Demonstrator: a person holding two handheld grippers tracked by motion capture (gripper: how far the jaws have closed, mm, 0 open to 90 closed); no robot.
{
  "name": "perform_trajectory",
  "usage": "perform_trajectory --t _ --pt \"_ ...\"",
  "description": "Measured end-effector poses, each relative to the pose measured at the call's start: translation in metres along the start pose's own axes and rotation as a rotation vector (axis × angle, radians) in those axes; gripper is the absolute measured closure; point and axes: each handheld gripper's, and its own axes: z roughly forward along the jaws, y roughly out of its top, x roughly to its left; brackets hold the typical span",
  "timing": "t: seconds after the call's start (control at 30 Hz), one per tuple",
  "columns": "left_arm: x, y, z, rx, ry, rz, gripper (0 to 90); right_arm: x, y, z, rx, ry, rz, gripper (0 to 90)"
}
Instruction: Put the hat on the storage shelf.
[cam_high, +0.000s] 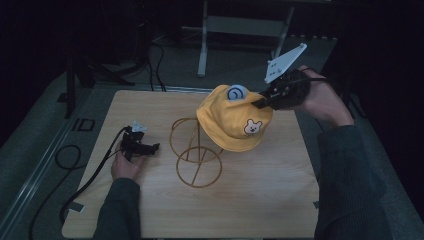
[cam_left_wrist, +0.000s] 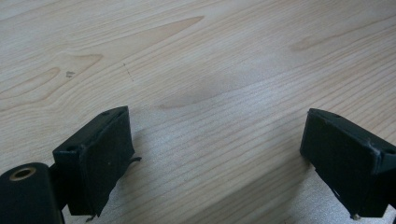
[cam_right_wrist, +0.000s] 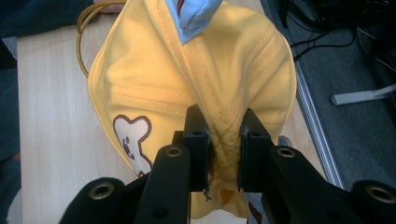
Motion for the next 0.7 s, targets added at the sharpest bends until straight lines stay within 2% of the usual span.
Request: perform_trajectory --t 0.7 --pt "0.0 0.0 0.0 0.0 0.0 0.0 9.2 0.003 0.022 0.008 0.022 0.011 -0.029 77.6"
